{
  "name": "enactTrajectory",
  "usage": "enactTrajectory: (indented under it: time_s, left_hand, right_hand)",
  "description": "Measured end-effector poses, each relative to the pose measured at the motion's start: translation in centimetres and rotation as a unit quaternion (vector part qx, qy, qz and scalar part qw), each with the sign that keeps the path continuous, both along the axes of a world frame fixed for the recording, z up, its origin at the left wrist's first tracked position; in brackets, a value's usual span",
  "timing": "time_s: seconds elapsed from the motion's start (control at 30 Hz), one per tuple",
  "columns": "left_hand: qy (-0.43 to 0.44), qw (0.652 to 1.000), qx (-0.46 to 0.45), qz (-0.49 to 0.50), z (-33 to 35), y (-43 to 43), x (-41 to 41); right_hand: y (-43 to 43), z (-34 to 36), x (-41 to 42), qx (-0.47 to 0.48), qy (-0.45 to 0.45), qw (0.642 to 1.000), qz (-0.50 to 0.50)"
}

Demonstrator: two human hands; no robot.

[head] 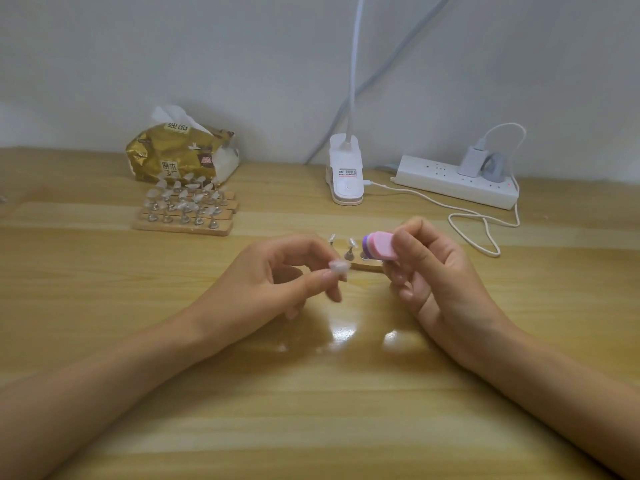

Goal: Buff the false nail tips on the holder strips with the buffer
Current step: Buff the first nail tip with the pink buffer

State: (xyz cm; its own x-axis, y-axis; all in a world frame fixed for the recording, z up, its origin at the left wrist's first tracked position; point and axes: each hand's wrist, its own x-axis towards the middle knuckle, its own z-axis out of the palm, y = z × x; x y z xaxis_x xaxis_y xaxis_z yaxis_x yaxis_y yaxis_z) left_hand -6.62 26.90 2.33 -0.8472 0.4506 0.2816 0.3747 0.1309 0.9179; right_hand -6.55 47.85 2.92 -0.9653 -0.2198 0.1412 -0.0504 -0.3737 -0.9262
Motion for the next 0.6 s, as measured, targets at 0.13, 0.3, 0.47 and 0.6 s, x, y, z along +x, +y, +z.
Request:
enactTrajectory:
  time_s: [0.13,0.3,0.47,0.6]
  left_hand:
    - [-0.008,1.0,0.013,0.012,-0.19,0.04,-0.11]
    - [0.0,0.999,0.003,0.035,-0.35,-0.19,-0.09]
    - [0.006,0.999,-0.003,0.049,-0.13,-0.1,0.14]
    - [0.016,0.998,-0.002,0.054,0.13,0.12,0.34]
  right_hand:
    - [0.03,-0.09,-0.09,-0.001,-0.005,1.0,-0.002]
    - [0.04,-0.11,-0.14,0.008,-0.006,1.0,0.011]
    - [-0.13,-0.26,0.17,0.065,0.038,0.996,0.045]
    - [-0.3,-0.32,0.2,0.083,0.054,0.994,0.042]
